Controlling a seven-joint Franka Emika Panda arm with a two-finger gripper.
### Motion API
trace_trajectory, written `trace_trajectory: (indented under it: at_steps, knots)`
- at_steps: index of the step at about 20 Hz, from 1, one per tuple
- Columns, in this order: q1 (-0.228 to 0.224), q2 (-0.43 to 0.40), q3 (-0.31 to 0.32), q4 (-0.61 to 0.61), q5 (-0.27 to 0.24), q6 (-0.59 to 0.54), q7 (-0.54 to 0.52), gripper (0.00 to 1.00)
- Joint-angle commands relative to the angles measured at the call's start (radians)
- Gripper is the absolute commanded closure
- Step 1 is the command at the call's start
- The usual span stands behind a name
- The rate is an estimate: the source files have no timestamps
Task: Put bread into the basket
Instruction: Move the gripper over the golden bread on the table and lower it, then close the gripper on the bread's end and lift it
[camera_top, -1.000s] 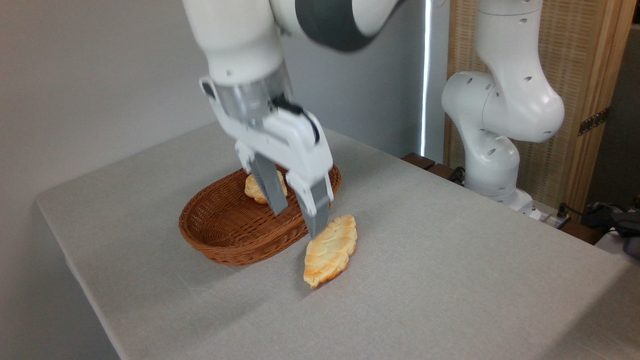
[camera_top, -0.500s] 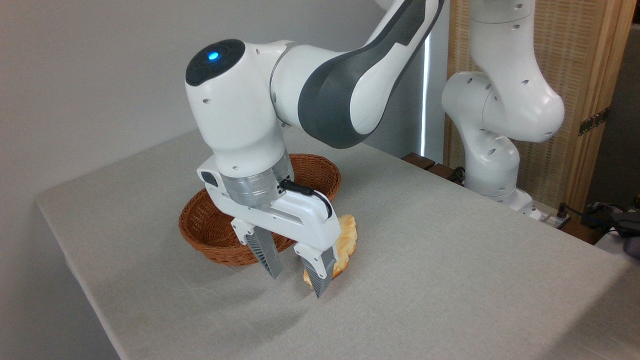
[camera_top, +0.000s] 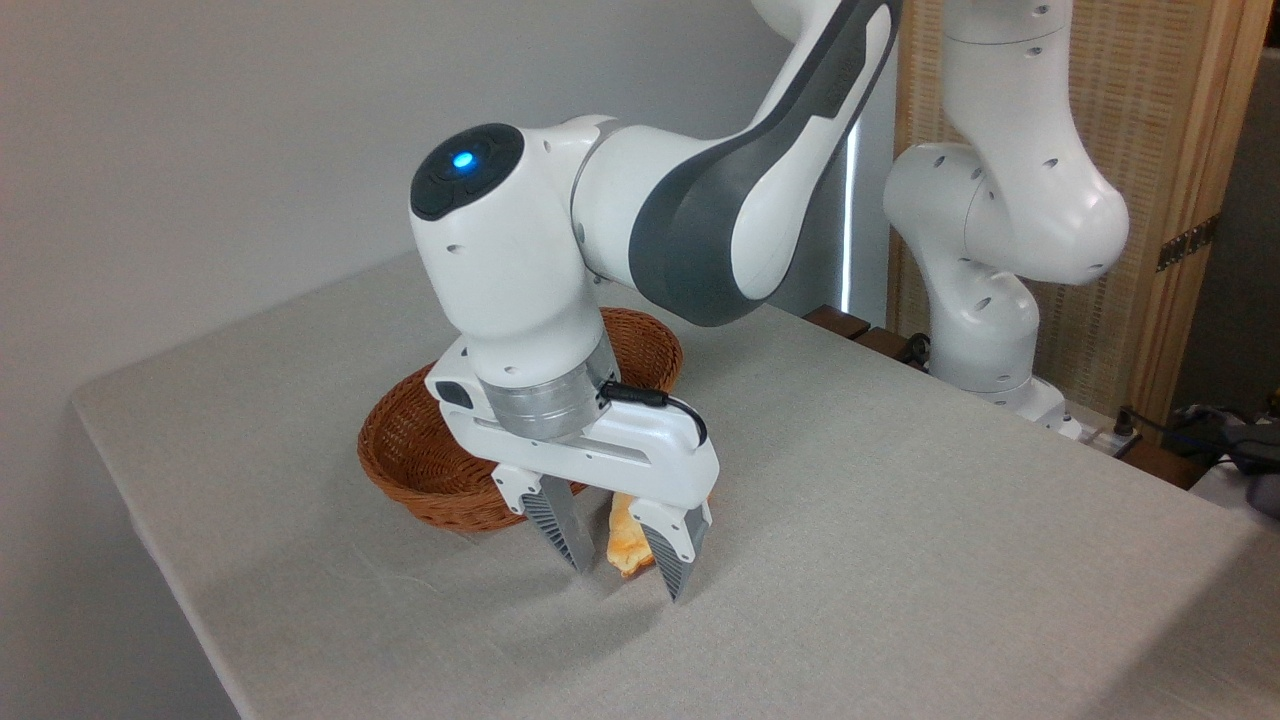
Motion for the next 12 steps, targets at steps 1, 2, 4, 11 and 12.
trace_trajectory:
  at_steps: [1, 2, 4, 11, 12]
  knots:
    - [-0.015, -0.071, -0.003, -0.070, 0.002, 0.036, -0.022, 0.00]
    - [-0.024, -0.077, -0.003, -0.081, 0.002, 0.036, -0.020, 0.00]
    - [-0.035, -0.091, -0.003, -0.101, 0.002, 0.034, -0.022, 0.00]
    - [-0.058, -0.111, -0.003, -0.156, 0.002, 0.031, -0.020, 0.00]
    - [-0.061, -0.111, -0.004, -0.163, 0.002, 0.031, -0.020, 0.00]
